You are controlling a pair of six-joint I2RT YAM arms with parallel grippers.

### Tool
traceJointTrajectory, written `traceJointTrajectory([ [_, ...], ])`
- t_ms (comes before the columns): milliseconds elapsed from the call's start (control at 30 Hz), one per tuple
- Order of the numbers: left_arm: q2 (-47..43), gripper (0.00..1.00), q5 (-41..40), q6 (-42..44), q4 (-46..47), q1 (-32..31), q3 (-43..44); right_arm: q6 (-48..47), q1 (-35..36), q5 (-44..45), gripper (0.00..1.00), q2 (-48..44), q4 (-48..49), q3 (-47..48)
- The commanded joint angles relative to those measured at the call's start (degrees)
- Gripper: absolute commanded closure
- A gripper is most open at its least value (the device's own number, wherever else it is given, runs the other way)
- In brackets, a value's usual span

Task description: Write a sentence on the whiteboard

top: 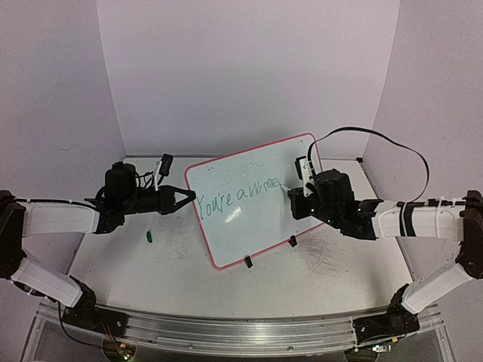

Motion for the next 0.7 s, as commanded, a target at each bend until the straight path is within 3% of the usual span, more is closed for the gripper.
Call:
traceJointTrajectory([
  [0,-1.9,1.00,-0.3,2.6,-1.0,0.4,1.5,-0.5,-0.3,0.7,1.00,1.3,2.0,3.5],
  [433,-2.2,1.00,-0.4,2.7,-1.4,0.4,1.3,1.4,-0.5,6.4,1.00,2.8,1.9,5.9],
  [667,-1.9,1.00,-1.0,3.2,-1.5,0.4,1.5,-0.8,-0.6,0.7,1.00,-6.9,3.6,1.8],
])
